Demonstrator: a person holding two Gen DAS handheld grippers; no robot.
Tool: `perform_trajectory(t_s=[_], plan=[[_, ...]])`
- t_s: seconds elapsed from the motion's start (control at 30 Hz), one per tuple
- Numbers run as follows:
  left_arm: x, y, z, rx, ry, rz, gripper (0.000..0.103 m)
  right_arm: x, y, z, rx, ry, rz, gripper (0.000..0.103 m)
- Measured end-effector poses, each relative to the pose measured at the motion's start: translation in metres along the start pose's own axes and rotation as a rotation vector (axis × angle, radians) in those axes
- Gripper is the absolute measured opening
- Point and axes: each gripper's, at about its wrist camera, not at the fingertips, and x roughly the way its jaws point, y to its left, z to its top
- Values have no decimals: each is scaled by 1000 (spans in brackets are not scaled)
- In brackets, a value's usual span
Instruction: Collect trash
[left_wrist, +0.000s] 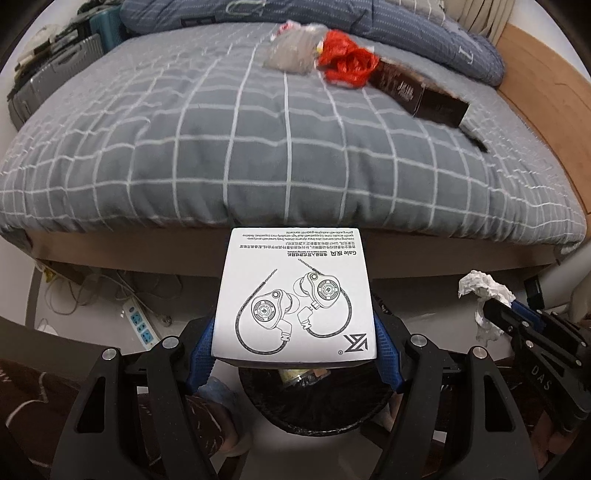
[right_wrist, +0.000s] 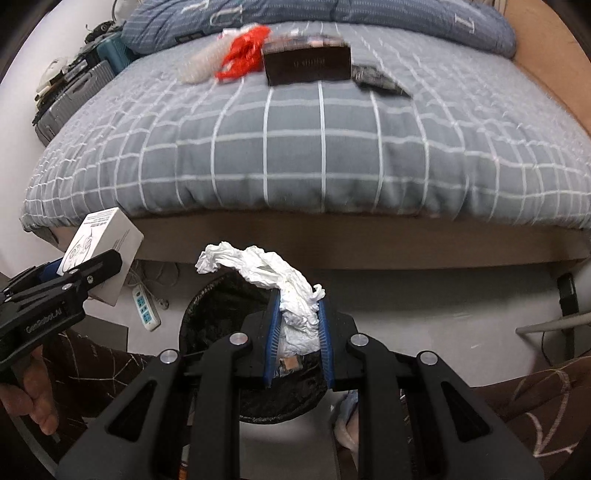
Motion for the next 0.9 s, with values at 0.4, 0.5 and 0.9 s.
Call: perform_trajectory(t_s=[0.4,0.5,0.9], plan=[[50,-24,-14,49,118,-43,69,32,-23,-4,38,92,-21,19],[56,-32,-14,72,124,-46,69,33,-27,-6,33,94,-37,19],[54,-38,-19,97,80,3,92,44,-18,-8,25,112,-37,19]])
